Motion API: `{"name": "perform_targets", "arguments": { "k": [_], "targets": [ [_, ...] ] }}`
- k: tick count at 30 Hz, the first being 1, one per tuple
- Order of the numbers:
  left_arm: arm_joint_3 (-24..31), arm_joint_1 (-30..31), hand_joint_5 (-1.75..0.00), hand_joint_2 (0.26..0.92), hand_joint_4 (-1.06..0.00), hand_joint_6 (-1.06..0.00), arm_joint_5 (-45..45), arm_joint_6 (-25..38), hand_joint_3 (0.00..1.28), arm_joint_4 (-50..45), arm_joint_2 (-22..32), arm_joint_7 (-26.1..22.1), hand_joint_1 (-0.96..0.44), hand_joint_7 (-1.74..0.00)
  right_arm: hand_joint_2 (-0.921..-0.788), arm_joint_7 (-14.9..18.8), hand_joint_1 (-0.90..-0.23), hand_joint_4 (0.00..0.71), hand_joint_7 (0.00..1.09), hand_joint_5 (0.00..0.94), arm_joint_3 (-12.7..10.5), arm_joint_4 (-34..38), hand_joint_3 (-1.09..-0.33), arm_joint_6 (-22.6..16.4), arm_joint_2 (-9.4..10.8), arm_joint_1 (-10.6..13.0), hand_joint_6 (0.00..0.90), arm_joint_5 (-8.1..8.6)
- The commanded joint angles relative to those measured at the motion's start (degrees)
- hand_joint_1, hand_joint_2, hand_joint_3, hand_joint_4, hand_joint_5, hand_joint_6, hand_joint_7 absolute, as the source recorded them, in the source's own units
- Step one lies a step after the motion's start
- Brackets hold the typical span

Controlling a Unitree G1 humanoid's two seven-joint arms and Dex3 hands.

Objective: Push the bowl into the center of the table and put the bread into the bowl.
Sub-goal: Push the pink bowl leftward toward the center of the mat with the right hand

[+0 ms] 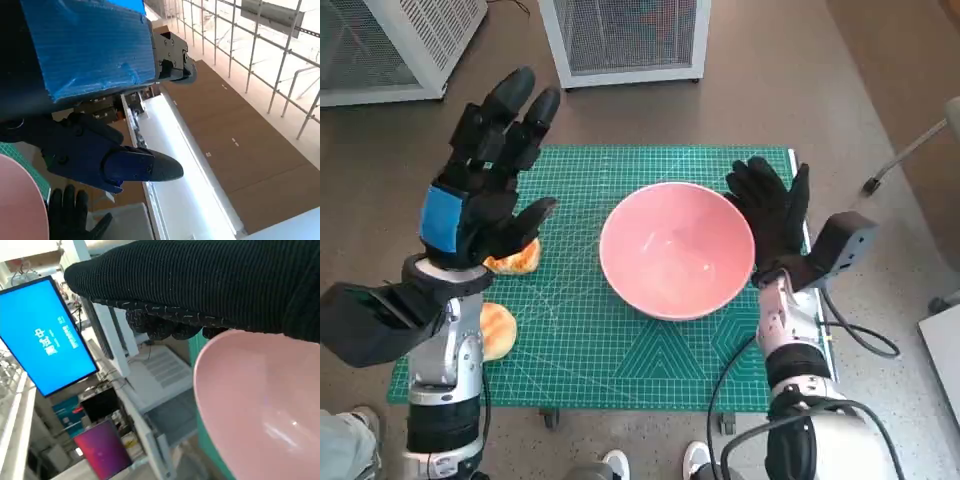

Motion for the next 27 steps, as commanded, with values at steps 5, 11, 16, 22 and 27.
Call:
{"name": "perform_targets", "arguments": {
  "k": [5, 11, 16, 22, 27],
  "targets": [
    [1.0, 1.1, 0.0, 0.921, -0.24, -0.16, 1.5, -0.5, 0.31, -1.4, 1.6, 0.4, -0.63, -0.34, -0.921, -1.4, -0.594, 0.131, 0.13, 0.007, -0.4, 0.8, -0.781, 1.9, 2.5, -1.1, 0.193, 0.34],
    [1.4, 1.4, 0.0, 0.921, -0.24, -0.15, 1.3, -0.3, 0.33, -1.7, 2.1, 0.2, -0.63, -0.34, -0.921, -2.1, -0.6, 0.146, 0.13, 0.012, -0.1, 0.8, -0.775, 2.2, 3.6, -1.9, 0.196, -0.05],
    [1.3, 1.9, 0.0, 0.921, -0.24, -0.15, 1.5, -0.3, 0.34, -2.2, 2.0, 0.4, -0.63, -0.34, -0.921, -2.5, -0.594, 0.155, 0.13, 0.014, 0.3, 0.9, -0.774, 2.5, 4.2, -2.2, 0.204, -0.5],
    [1.3, 2.2, 0.0, 0.921, -0.24, -0.14, 1.8, -0.6, 0.36, -2.2, 1.8, 0.5, -0.62, -0.34, -0.921, -2.3, -0.59, 0.162, 0.14, 0.013, 0.8, 0.8, -0.772, 2.8, 4.0, -2.4, 0.219, -0.94],
    [1.4, 2.4, 0.0, 0.921, -0.24, -0.13, 1.5, -0.4, 0.36, -2.4, 1.7, 0.6, -0.62, -0.34, -0.921, -1.0, -0.587, 0.162, 0.14, 0.011, 1.3, 0.2, -0.772, 2.7, 2.5, -2.6, 0.225, -1.12]
  ]
}}
